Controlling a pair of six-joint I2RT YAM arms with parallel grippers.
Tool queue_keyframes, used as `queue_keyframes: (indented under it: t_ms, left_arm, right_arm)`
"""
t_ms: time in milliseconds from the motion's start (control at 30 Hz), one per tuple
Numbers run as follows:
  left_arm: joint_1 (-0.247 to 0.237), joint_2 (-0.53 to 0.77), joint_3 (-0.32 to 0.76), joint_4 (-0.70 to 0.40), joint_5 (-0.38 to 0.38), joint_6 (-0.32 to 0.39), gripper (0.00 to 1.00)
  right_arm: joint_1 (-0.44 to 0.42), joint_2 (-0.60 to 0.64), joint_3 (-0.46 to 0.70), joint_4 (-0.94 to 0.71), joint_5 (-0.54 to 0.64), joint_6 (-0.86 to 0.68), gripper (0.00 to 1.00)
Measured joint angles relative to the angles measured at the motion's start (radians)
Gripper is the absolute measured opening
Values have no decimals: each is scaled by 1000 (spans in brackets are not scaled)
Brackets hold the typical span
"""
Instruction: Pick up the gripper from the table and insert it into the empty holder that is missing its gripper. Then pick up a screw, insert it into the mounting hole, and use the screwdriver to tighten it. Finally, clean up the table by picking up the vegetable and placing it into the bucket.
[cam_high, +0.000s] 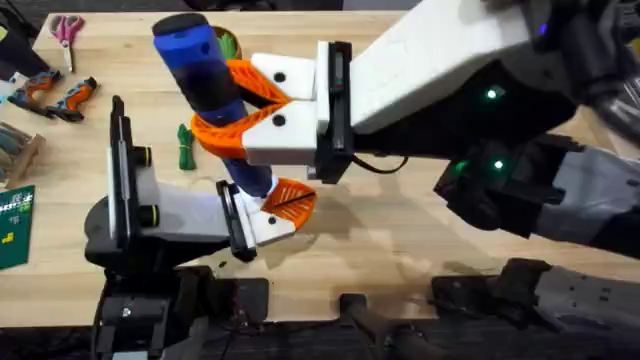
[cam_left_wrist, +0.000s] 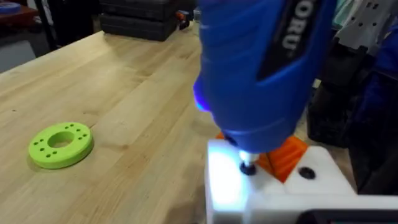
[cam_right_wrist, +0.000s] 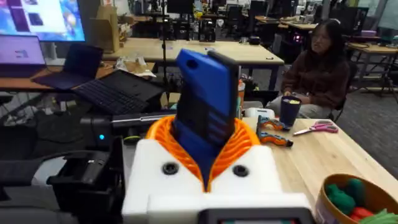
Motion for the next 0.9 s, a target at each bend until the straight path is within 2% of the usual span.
queue_keyframes:
  t_ms: [167, 433, 600, 767, 900]
  left_arm:
    - [0, 0, 0, 1, -3, -1, 14]
    - [0, 0, 0, 2, -3, 3, 14]
    - [0, 0, 0, 2, -3, 3, 14]
    - [0, 0, 0, 2, -3, 3, 14]
    - [0, 0, 0, 2, -3, 3, 14]
  right_arm:
    - [1, 3, -5, 36, -11, 0, 27]
    - [3, 15, -11, 203, -11, 1, 27]
    - [0, 15, -5, 211, -11, 0, 27]
    - [-45, 15, 62, 18, -42, -30, 27]
    - [-126, 15, 129, -220, -61, -168, 27]
